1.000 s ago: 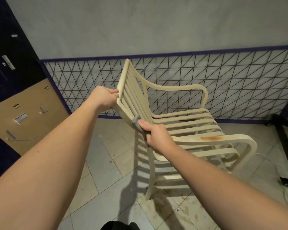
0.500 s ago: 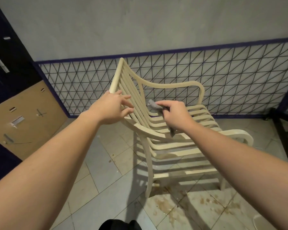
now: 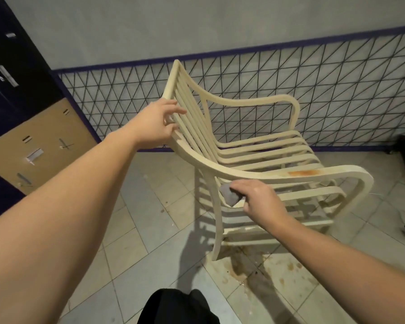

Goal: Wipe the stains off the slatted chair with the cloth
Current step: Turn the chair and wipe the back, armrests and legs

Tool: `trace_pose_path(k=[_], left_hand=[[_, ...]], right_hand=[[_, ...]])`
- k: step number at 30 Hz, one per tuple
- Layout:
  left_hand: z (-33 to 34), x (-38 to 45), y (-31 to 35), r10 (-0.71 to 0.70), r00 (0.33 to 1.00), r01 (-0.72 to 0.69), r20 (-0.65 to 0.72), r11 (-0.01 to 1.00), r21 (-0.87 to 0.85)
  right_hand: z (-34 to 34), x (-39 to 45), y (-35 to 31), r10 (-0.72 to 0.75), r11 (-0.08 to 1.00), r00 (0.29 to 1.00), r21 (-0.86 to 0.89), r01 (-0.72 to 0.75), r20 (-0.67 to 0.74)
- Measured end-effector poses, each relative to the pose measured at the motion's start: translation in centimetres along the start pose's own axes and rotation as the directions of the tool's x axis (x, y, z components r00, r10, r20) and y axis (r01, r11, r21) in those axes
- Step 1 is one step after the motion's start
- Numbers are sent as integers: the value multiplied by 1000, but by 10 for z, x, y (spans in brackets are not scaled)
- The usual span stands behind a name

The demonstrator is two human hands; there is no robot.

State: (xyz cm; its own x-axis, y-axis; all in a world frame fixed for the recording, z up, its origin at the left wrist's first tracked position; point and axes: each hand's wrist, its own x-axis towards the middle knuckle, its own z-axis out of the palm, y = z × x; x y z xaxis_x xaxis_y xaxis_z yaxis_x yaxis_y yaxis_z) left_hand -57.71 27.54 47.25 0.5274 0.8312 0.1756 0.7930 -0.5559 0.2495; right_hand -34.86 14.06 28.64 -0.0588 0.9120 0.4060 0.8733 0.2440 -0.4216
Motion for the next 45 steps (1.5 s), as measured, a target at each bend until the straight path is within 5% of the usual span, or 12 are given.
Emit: trace_pose_path(k=[5, 11, 15, 21, 24, 28, 32, 34, 37, 40, 42, 45], left_hand=[[10, 0, -4, -78, 997, 80, 20, 992, -96], [11, 1, -6, -72, 997, 72, 9, 992, -103], [12, 0, -7, -76, 997, 76, 7, 991, -114], [14, -1, -10, -70, 997, 64, -30, 984, -164], [15, -1, -10, -59, 998, 52, -39, 986, -159], [16, -1, -11, -65, 996, 56, -62, 988, -142], [16, -1, -9, -63, 997, 56, -53, 990, -133], [16, -1, -10, -62, 997, 55, -52, 989, -136], [18, -1, -11, -64, 996, 55, -59, 989, -140], [19, 0, -12, -61, 995, 53, -73, 992, -115], [19, 0, -12, -56, 996, 50, -68, 995, -90], [19, 0, -12, -49, 997, 45, -56, 997, -67]], right_hand=[[16, -28, -2, 113, 993, 992, 29, -111, -63], [37, 14, -50, -148, 983, 970, -133, 124, -192], [61, 46, -52, -142, 968, 967, -232, 92, -210], [102, -13, 14, 240, 932, 970, -288, -218, 40], [102, -17, 4, 162, 975, 974, -124, -182, -159], [95, 23, -29, 34, 999, 838, 13, -33, -545], [121, 13, -22, 226, 973, 892, 39, -229, -391], [134, -12, -11, 506, 861, 843, 171, -480, -182], [145, -47, -4, 860, 450, 509, 428, -784, 28], [164, -65, -5, 906, -33, 189, 507, -861, 379], [176, -61, -8, 823, -238, 134, 550, -801, 552], [172, -24, -23, 718, -443, 184, 644, -624, 671]])
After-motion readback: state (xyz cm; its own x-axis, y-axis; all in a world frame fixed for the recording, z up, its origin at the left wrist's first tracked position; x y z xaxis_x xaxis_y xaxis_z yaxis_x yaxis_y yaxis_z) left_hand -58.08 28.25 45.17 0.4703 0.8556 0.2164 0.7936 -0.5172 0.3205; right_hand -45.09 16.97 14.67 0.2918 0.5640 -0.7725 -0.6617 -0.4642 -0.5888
